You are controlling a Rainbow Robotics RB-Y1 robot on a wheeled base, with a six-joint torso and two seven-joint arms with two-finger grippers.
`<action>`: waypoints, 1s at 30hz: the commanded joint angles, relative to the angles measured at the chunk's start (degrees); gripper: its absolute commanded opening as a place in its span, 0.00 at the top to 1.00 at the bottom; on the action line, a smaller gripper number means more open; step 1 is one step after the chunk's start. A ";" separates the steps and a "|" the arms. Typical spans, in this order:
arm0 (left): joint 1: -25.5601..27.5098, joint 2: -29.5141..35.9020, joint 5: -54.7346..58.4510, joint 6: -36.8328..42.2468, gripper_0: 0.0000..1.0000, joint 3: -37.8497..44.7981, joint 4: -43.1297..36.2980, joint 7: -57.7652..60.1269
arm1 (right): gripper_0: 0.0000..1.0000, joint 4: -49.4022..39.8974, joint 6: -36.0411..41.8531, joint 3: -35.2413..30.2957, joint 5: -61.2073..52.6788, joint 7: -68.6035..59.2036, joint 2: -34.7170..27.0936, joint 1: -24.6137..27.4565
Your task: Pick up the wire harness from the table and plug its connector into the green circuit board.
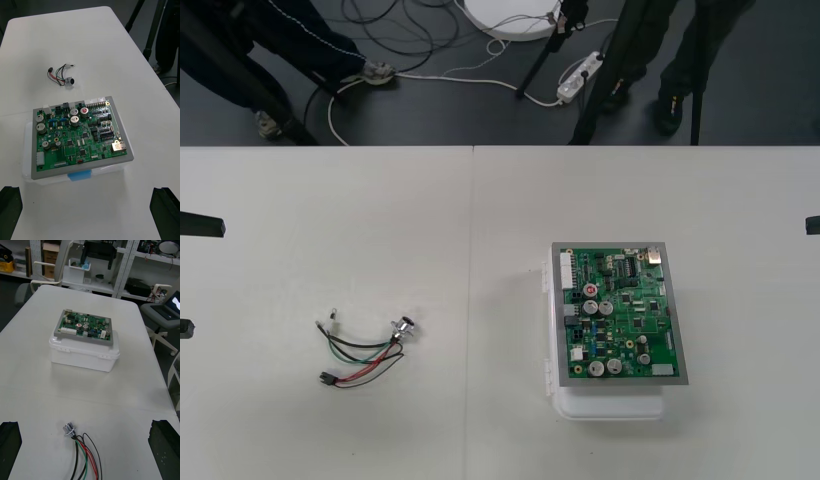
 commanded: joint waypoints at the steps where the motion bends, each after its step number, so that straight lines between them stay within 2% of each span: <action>1: 0.13 1.22 -0.23 -2.43 0.00 1.74 -1.24 -0.18 | 0.00 0.00 -0.39 -1.10 -0.87 1.31 -2.31 0.87; 30: 0.13 1.22 -0.23 -2.43 0.00 1.74 -1.24 -0.18 | 0.00 0.00 -0.39 -1.10 -0.87 1.31 -2.31 0.87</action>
